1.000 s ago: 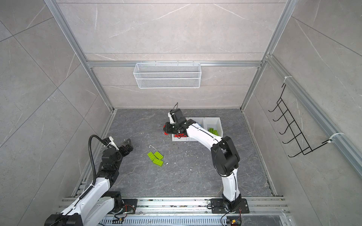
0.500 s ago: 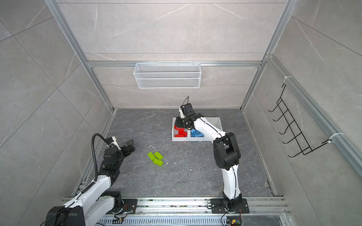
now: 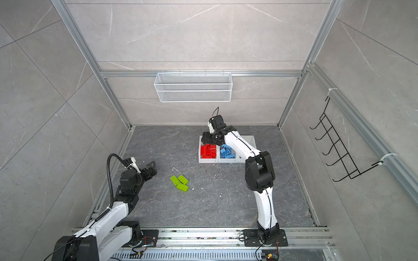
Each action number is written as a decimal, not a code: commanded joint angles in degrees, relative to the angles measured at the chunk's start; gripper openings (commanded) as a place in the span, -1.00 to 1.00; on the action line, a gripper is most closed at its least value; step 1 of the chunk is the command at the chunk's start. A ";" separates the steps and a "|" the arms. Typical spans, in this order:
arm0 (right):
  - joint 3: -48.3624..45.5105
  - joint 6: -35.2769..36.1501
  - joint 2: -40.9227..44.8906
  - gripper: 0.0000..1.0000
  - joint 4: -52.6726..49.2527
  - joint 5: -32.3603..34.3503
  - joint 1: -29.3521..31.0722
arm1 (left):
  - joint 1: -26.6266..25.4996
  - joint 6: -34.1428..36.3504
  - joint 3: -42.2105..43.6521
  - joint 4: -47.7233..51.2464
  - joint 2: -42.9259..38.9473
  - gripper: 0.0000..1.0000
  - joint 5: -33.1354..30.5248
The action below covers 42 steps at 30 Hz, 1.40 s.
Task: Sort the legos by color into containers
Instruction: 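Carry the red brick into the red compartment and open the right gripper, then move the right gripper to the lime-green bricks and grasp one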
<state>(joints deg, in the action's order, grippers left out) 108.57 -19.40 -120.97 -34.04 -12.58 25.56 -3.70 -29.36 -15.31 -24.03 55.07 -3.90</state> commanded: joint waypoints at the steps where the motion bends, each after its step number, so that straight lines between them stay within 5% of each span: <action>1: -4.71 3.42 8.84 0.34 -1.21 0.13 0.85 | 0.01 1.46 -2.00 -2.02 -1.13 0.99 0.24; 6: -19.87 4.15 18.55 0.41 4.21 1.29 9.55 | 0.04 1.75 -1.89 -2.24 -0.97 0.99 -0.14; 13: -26.82 10.65 17.54 0.46 4.46 0.90 20.55 | 0.06 1.22 -2.04 -1.73 -1.11 0.99 -0.05; 29: -14.57 12.23 -0.17 0.50 0.43 4.40 26.82 | 0.01 0.74 -1.37 -0.87 -3.03 0.99 -1.55; 42: -9.36 9.35 -6.27 0.29 -1.85 9.06 26.35 | 0.03 0.83 -1.20 -1.27 -3.04 0.99 -1.63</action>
<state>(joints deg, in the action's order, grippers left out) 97.10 -8.49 -125.56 -33.50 -5.72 52.36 -3.70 -29.17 -15.33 -23.57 52.64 -4.45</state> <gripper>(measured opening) 0.650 0.996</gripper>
